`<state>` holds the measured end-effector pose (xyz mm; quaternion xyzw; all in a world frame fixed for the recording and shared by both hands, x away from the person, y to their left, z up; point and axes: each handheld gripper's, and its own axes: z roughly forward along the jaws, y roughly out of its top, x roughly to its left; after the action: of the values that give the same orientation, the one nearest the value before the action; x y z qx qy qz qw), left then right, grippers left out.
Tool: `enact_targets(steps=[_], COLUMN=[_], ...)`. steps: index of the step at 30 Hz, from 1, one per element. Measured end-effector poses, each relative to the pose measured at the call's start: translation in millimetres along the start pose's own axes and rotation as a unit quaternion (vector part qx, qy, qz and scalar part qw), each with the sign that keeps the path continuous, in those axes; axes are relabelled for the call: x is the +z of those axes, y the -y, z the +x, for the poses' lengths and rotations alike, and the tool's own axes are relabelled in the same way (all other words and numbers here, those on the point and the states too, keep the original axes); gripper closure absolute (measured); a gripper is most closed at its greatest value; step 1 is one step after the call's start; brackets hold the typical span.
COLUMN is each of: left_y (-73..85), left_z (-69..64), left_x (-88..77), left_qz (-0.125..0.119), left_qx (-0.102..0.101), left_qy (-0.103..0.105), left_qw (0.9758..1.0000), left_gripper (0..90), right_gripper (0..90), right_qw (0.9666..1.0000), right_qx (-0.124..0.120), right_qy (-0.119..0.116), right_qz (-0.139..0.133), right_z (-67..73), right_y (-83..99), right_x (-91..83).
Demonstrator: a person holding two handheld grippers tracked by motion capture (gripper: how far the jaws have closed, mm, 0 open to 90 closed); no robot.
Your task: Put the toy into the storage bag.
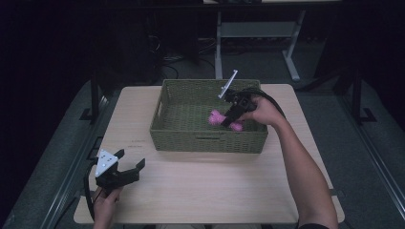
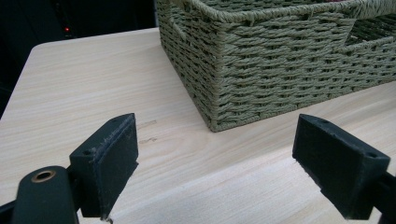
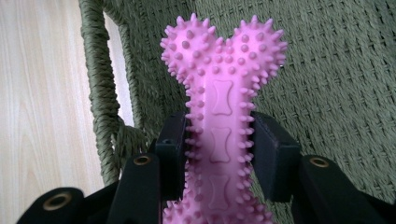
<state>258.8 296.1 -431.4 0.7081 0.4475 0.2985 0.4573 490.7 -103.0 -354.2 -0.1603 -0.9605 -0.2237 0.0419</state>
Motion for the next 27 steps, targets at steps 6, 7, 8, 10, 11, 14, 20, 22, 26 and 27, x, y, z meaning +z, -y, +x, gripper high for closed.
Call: enact_targets(steps=[6,7,8,10,11,14,20,22,26,27], left_y=[0.0,0.0,-0.1,-0.1,0.0,0.0,0.1,0.0,0.1,0.1], left_z=[0.0,0.0,-0.1,-0.2,-0.2,-0.1,-0.1,-0.2,-0.6,-0.6], left_x=[0.0,0.0,0.0,-0.1,-0.1,-0.3,0.1,0.2,0.3,0.3], left_qz=[0.0,0.0,0.0,0.0,0.0,0.0,0.0,0.0,-0.001,-0.001], left_qx=[-0.002,0.0,0.001,0.001,0.0,-0.001,-0.001,-0.001,-0.002,-0.002], left_qy=[0.0,0.0,0.0,0.0,0.001,0.0,0.001,0.001,0.002,0.002], left_qw=[1.0,1.0,1.0,1.0,1.0,1.0,1.0,1.0,1.0,1.0], left_gripper=[13.8,13.8,13.8,13.9,13.8,13.9,13.8,13.9,13.8,13.9], right_gripper=[57.7,57.7,57.7,57.7,57.7,57.6,57.7,57.6,57.4,57.4], right_qw=[1.0,1.0,1.0,1.0,1.0,1.0,0.9999,0.9999,0.9999,0.9999], right_qx=[0.002,0.002,0.002,0.002,0.002,0.002,0.008,0.008,0.01,0.01], right_qy=[-0.001,0.0,0.0,0.0,0.0,0.0,-0.006,-0.006,-0.009,-0.009], right_qz=[0.002,0.002,0.001,0.001,0.001,0.004,0.007,0.007,0.005,0.005], right_z=[-0.6,-0.8,-1.0,-1.1,-1.0,-0.5,-2.1,-2.9,-3.9,-3.9], right_y=[-0.1,-0.2,-0.4,-0.5,-0.6,-0.4,3.4,4.4,5.8,5.8], right_x=[2.1,2.5,3.2,3.5,3.9,7.0,15.0,17.0,19.1,19.1])
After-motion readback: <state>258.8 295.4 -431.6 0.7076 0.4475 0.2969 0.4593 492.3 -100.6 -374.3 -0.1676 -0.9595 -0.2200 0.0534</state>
